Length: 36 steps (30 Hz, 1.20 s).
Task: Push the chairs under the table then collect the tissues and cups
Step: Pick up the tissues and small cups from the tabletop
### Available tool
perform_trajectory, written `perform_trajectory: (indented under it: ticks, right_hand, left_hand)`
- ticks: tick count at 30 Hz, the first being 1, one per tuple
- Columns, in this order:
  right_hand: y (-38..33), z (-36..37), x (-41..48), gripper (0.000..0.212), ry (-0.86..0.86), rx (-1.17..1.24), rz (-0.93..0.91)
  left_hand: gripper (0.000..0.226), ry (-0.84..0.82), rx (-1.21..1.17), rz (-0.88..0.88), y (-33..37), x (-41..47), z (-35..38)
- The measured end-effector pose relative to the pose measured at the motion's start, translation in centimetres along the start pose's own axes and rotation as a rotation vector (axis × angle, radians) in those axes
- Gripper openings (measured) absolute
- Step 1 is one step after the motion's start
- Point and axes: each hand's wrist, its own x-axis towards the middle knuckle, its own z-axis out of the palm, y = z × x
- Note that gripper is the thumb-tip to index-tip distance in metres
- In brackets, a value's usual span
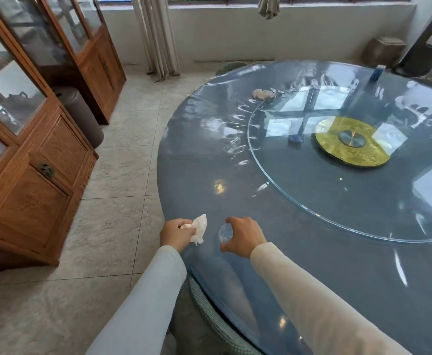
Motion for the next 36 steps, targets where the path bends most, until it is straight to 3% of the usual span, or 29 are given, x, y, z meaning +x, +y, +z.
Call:
perform_trajectory:
  ticks: [19, 33, 36]
  right_hand:
    - [-20.2, -0.2, 17.0, 0.068, 0.12, 0.018, 0.19]
    - [-18.5, -4.8, 34.7, 0.065, 0.189, 0.03, 0.361]
    - [-17.1, -6.1, 38.2, 0.058, 0.2, 0.061, 0.435]
  left_hand:
    - [0.023, -0.058, 0.006, 0.079, 2.1, 20.7, -20.9]
    - [0.017, -0.208, 0.085, 0.151, 11.9, 36.8, -18.6]
    - [0.025, -0.242, 0.131, 0.156, 15.0, 40.3, -17.5]
